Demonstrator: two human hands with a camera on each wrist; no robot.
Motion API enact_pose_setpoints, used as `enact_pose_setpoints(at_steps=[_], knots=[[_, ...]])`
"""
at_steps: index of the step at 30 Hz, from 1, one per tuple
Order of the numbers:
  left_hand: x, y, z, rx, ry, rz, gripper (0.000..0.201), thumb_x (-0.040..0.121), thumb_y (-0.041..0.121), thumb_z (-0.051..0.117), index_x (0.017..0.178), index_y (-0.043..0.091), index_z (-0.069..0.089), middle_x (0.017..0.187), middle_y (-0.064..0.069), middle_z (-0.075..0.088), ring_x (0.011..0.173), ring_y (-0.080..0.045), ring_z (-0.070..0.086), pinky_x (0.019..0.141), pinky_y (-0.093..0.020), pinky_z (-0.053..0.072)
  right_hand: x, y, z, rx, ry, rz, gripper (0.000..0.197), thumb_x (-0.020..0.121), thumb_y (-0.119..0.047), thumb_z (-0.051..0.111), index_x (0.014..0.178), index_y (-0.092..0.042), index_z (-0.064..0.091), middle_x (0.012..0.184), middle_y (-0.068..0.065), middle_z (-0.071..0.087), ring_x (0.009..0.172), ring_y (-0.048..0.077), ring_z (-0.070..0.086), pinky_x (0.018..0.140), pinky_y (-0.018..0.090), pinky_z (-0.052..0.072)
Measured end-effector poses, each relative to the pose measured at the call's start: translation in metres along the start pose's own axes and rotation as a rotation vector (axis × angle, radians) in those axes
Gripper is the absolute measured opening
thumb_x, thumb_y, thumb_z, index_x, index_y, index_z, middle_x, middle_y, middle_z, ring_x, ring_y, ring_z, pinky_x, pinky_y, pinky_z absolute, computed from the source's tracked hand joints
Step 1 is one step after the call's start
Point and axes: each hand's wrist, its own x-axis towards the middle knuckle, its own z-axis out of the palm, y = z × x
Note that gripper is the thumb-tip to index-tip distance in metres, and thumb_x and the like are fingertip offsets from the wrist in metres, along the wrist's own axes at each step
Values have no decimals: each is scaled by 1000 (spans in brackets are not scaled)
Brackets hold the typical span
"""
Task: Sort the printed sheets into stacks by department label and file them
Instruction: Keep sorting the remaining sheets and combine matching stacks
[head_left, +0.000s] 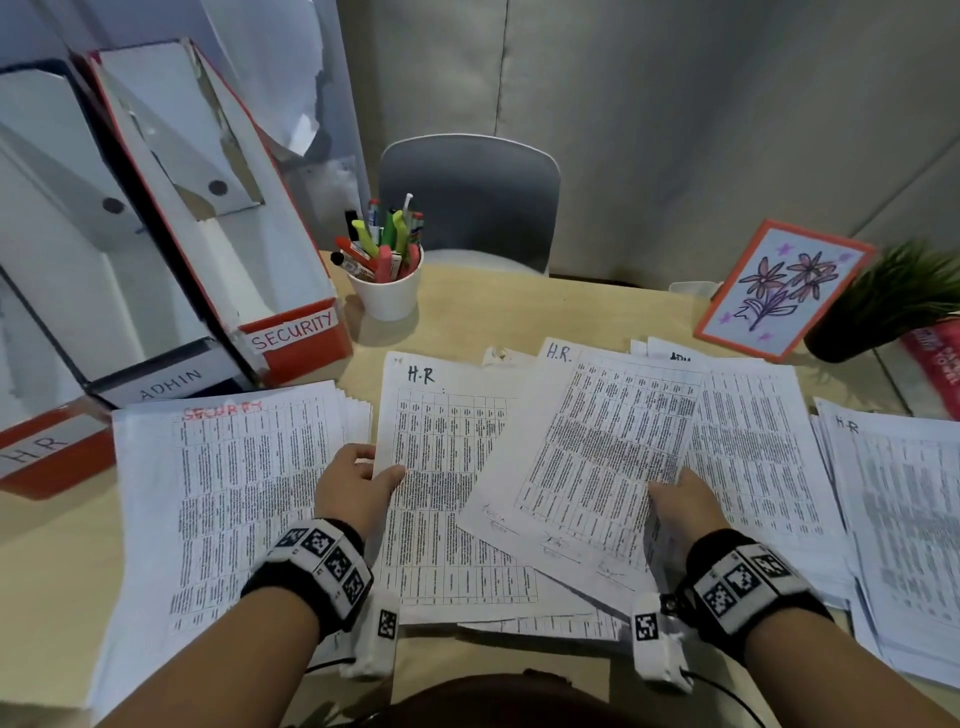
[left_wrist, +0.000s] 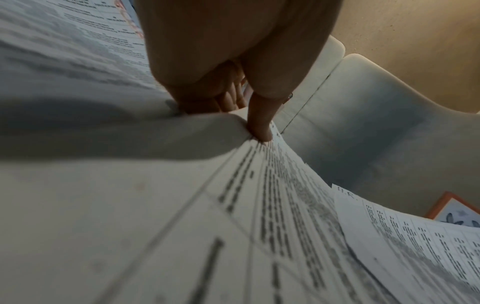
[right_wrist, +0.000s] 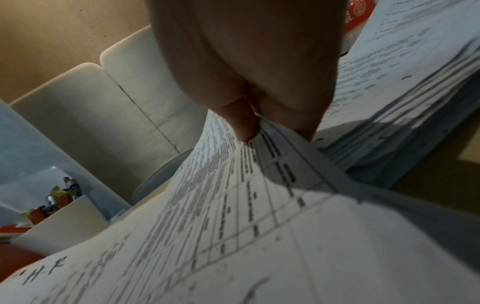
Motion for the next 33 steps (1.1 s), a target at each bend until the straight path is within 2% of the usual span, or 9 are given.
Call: enact_pose_setpoints(at_steps=[7,10,14,15,16,22,28,30,33], knots=[[9,-3,-6,140,-149,53,14,91,29,59,89,17,67,92,-2,69,91,-24,64,85,-35,51,-10,-5,15,5,-153,-76,13,93,-9,49,102,1,49,100,17,54,87,24,54,76,32,46],[11,1,-7,171,-308,2,37,96,45,48,110,15,64,111,2,60,108,-20,55,102,-39,41,-20,-10,22,-52,-224,-139,15,91,-10,56,95,4,54,93,22,62,77,29,60,66,32,47],[14,3,-3,236,-390,27,60,81,62,58,98,5,64,124,-16,52,94,-24,60,87,-37,46,-31,-17,30,-53,-282,-209,9,87,-8,63,96,-7,66,96,13,70,85,25,67,69,33,55],[14,3,-3,227,-405,42,55,77,61,65,88,7,64,83,12,45,85,-23,61,78,-34,46,-32,-18,32,-55,-295,-224,8,87,-8,63,94,-12,66,94,10,70,81,21,67,63,29,53],[14,4,-3,196,-418,41,46,75,54,71,86,9,66,85,-2,68,82,-20,63,76,-32,48,-32,-19,34,-65,-297,-233,8,87,-7,63,92,-14,66,93,8,70,78,18,65,59,25,50],[10,2,-4,86,-454,2,15,73,7,80,85,14,73,86,-6,74,85,-25,69,81,-35,55,-33,-18,35,-70,-271,-240,26,84,-9,69,62,-14,55,55,-3,49,48,11,44,45,19,37],[6,3,-6,224,-458,118,41,82,-2,67,56,29,70,83,3,62,87,-21,61,68,-18,46,-27,-14,38,179,-352,-151,36,77,0,73,103,-19,58,87,3,62,80,19,62,70,28,52],[7,2,-6,235,-482,121,46,82,-8,63,54,27,74,87,6,62,89,-19,62,69,-14,46,-24,-17,34,404,-417,-72,18,89,-4,56,93,-17,68,76,3,58,77,20,59,67,26,50],[10,0,-6,287,-507,132,50,82,-8,62,52,30,74,93,7,62,91,-17,61,74,-16,45,-22,-17,30,378,-507,-79,32,86,-4,54,67,-16,76,80,8,62,79,25,59,76,31,51]])
